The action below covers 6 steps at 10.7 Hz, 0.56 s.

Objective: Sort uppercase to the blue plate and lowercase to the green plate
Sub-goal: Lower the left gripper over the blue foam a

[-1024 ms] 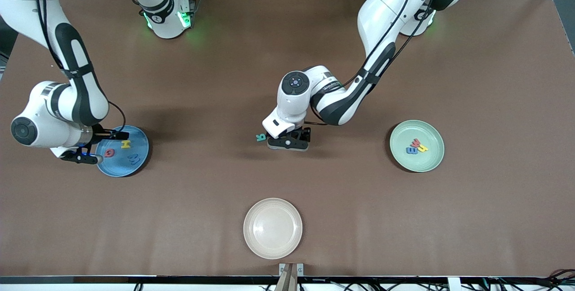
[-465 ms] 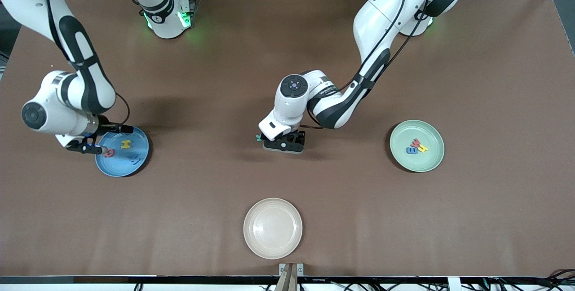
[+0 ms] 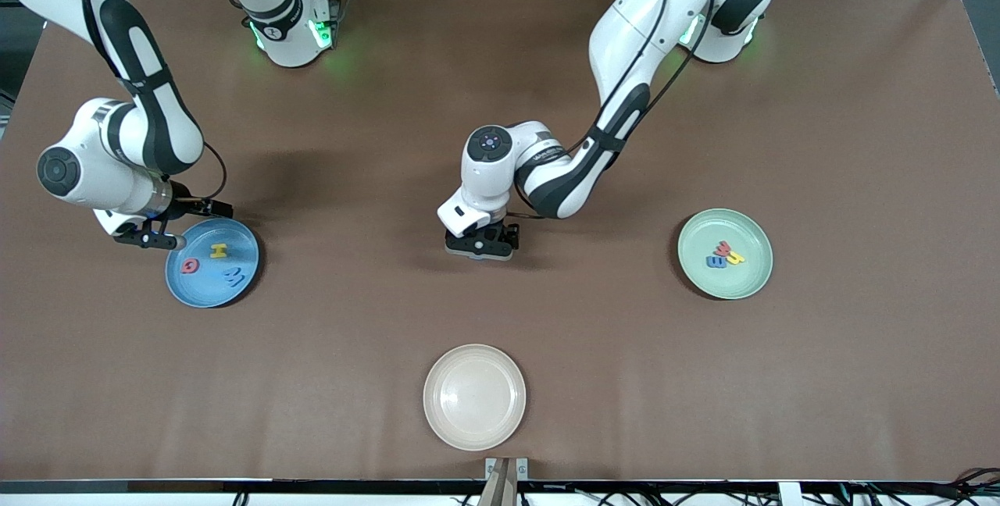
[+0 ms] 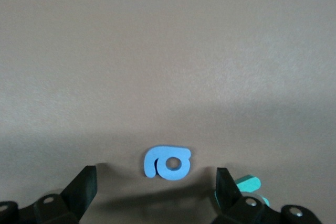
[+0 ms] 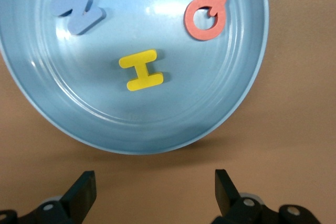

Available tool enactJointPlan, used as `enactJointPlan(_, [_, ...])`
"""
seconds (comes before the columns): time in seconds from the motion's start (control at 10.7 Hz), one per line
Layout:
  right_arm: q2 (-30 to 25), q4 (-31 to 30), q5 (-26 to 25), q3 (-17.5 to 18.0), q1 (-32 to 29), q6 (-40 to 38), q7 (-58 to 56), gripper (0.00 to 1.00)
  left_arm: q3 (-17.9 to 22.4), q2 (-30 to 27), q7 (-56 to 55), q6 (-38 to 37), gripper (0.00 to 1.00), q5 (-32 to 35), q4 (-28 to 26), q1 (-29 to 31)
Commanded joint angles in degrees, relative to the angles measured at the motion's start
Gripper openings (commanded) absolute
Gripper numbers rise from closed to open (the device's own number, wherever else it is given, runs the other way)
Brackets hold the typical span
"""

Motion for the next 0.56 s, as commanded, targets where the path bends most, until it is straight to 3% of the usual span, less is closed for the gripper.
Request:
enactJointPlan(0.0, [-2.12,-1.77,0.72,0.38,-0.64,0.24,-1.03,1.0,1.01,1.26,-1.34,0.88,1.0,1.04,2.02,-0.81])
enactJointPlan(0.47, [-1.77,-1.51,0.63,0.38,-0.46,0.42,-1.03,1.0,1.1,0.82,1.11,0.54,1.0,1.13,1.85,-0.29])
